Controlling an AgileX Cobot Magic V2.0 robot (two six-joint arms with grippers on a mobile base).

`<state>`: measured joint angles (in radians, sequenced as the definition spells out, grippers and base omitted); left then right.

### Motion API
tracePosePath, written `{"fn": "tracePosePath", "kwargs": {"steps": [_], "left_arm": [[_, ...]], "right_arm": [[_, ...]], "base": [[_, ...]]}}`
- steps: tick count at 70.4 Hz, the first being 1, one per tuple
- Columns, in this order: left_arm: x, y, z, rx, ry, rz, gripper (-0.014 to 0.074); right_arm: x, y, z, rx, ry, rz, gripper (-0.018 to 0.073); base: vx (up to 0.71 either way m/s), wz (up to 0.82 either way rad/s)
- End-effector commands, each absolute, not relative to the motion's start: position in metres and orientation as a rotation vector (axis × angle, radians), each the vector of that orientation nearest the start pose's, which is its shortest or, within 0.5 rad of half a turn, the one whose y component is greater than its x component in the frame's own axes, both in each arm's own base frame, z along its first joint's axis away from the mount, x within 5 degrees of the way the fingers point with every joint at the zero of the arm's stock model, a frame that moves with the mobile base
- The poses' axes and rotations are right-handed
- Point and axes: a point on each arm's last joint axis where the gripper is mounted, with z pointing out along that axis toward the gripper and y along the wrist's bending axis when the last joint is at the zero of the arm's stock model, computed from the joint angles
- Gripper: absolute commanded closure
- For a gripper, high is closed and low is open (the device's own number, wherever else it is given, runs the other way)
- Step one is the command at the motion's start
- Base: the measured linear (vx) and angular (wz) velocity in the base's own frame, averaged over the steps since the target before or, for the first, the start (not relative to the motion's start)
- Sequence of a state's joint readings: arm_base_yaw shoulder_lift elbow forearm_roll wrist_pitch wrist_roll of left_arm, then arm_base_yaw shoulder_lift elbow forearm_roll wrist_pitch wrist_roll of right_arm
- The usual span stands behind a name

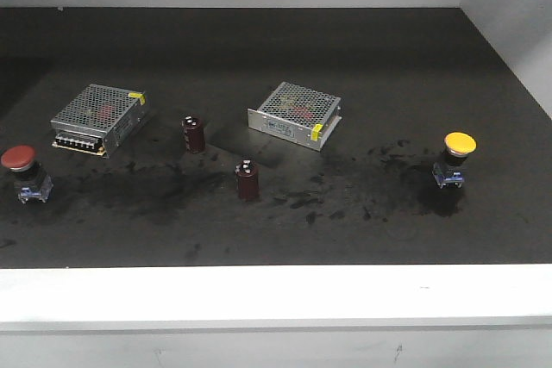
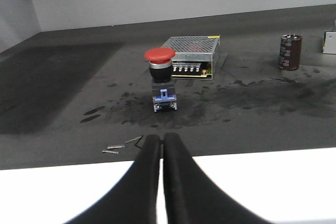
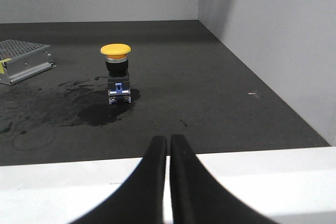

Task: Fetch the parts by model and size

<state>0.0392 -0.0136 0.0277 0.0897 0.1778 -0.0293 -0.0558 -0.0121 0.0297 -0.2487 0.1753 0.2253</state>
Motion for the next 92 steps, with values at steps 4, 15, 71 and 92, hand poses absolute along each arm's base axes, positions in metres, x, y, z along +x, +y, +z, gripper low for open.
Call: {"fn": "tracePosePath", "kwargs": {"steps": [4, 15, 71, 92], "left_arm": [[0.0555, 0.0031, 0.1973, 0.007, 1.582, 0.084, 0.0603], [0.0555, 0.0031, 0.1973, 0.007, 1.582, 0.084, 0.0603], [0.0555, 0.0031, 0.1973, 0.007, 1.582, 0.084, 0.0603], [0.0555, 0.0031, 0.1973, 0.007, 1.582, 0.084, 0.0603]], "right_arm": [[0.0558, -0.0061, 0.1938, 0.040, 1.598, -0.102, 0.0564], [0.0558, -0.0061, 0.1938, 0.040, 1.598, -0.102, 0.0564], [0.0558, -0.0061, 0.1938, 0.040, 1.598, -0.102, 0.0564], [0.0558, -0.0061, 0.1942, 0.026, 1.594, -0.117, 0.0564]], "base": [[0.00, 0.00], [0.00, 0.00], [0.00, 0.00], [0.00, 0.00]]}}
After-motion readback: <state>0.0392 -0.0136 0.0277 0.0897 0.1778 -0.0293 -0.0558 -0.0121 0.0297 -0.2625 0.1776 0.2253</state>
